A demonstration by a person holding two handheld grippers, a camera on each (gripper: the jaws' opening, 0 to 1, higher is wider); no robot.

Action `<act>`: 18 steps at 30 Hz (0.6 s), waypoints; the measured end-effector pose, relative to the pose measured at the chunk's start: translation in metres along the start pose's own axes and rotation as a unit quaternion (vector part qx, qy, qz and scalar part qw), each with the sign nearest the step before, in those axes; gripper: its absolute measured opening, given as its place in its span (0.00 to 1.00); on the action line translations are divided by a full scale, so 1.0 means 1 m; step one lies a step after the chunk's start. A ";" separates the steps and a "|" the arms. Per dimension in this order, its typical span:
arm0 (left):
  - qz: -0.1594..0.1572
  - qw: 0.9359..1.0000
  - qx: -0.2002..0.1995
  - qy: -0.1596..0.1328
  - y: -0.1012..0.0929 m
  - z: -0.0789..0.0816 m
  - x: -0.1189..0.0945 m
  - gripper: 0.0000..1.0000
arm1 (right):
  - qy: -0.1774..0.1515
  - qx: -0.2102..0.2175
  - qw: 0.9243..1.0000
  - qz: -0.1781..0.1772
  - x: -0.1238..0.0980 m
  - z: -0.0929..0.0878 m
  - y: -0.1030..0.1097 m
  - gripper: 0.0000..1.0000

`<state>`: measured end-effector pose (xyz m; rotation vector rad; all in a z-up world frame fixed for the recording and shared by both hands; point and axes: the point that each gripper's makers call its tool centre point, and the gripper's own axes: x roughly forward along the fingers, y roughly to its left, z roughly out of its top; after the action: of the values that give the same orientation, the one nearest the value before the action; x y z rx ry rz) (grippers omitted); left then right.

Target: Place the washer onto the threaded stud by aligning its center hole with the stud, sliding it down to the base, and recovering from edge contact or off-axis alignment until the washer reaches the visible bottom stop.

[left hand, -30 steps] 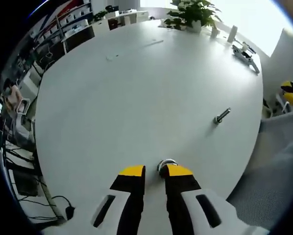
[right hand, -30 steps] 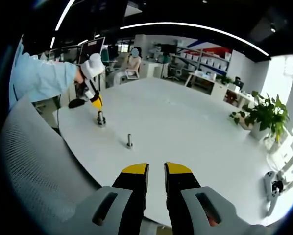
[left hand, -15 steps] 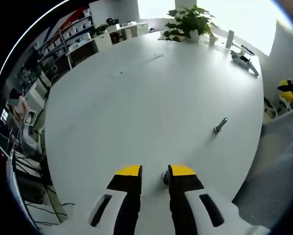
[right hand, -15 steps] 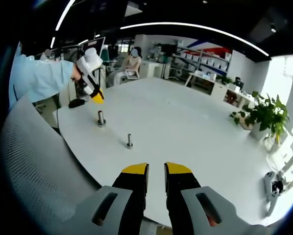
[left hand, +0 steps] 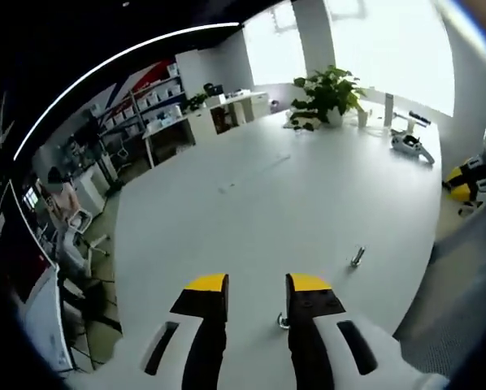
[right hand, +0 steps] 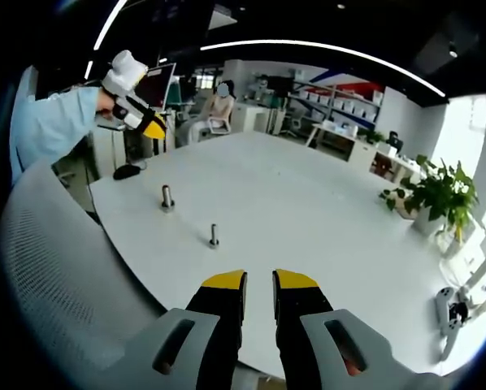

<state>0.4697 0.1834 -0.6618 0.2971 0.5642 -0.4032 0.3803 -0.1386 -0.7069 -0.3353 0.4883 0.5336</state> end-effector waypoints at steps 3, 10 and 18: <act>-0.011 0.999 -0.030 -0.024 -0.009 0.006 -0.019 0.29 | 0.000 0.000 1.000 -0.005 -0.001 -0.002 -0.003 0.15; -0.002 0.994 -0.051 -0.094 -0.016 0.014 -0.058 0.33 | -0.004 -0.001 1.000 -0.010 -0.004 -0.004 -0.006 0.15; 0.026 0.980 -0.100 -0.169 -0.021 0.013 -0.084 0.38 | 0.001 -0.010 1.000 -0.005 -0.007 -0.012 -0.005 0.16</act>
<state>0.4013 0.1838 -0.6068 0.0461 0.2602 -0.3334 0.3737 -0.1502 -0.7120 -0.3568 0.4828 0.5293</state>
